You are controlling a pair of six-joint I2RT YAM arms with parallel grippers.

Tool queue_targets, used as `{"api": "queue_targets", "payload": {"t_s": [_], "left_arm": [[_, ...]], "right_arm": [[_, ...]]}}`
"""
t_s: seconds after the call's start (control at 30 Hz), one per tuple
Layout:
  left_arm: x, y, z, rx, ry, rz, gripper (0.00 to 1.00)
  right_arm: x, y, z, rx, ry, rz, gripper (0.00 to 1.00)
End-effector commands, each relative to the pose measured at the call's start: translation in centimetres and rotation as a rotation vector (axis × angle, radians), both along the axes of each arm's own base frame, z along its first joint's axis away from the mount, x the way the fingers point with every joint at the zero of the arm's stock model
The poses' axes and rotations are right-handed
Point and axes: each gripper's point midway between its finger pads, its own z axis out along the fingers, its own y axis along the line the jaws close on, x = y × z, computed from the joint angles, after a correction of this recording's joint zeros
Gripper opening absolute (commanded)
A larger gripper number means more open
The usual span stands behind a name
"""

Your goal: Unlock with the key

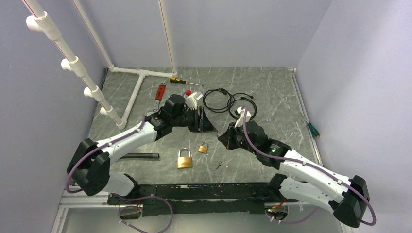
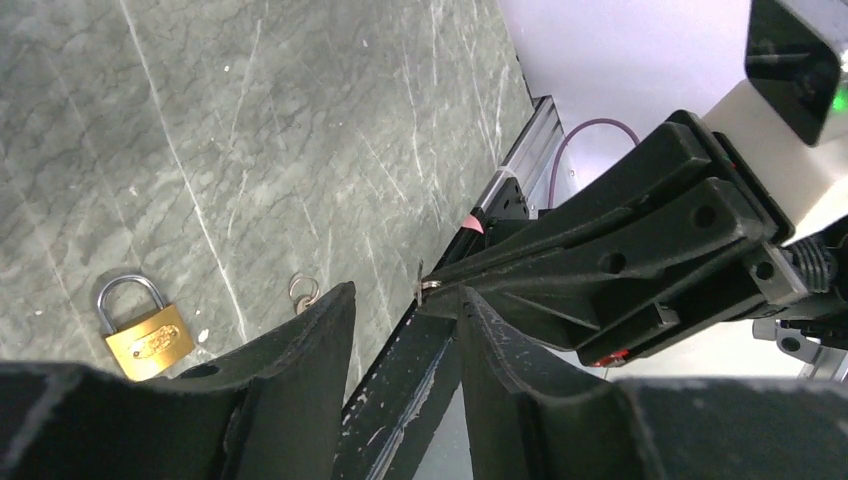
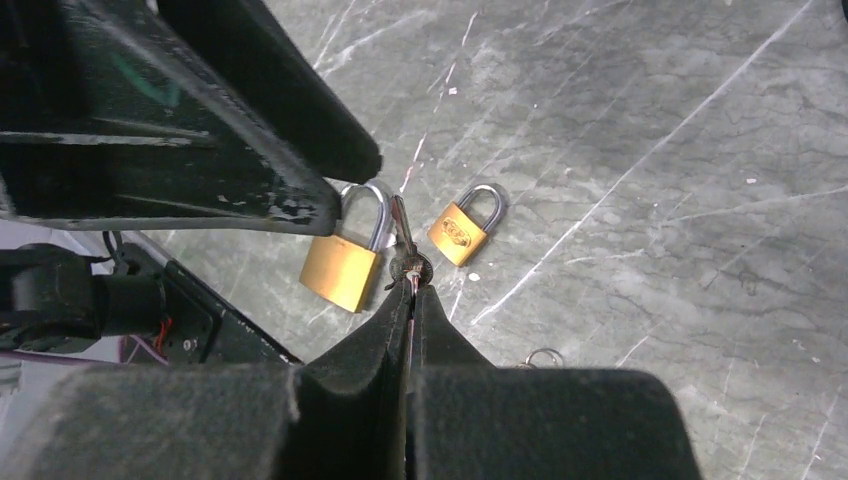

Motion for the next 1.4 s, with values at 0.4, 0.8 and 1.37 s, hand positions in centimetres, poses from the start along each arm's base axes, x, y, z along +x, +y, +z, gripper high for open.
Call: {"api": "queue_targets", "payload": {"t_s": [0.4, 0.8, 1.37], "left_arm": [[0.4, -2.4, 0.9, -0.062, -0.053, -0.031, 0.36], [0.0, -2.4, 0.2, -0.032, -0.046, -0.039, 0.22], [0.3, -2.2, 1.0, -0.015, -0.103, -0.026, 0.00]], "right_arm": [[-0.5, 0.8, 1.3, 0.051, -0.045, 0.040, 0.00], [-0.5, 0.9, 1.1, 0.052, -0.044, 0.037, 0.00], [-0.6, 0.1, 1.8, 0.077, -0.102, 0.023, 0.60]]}}
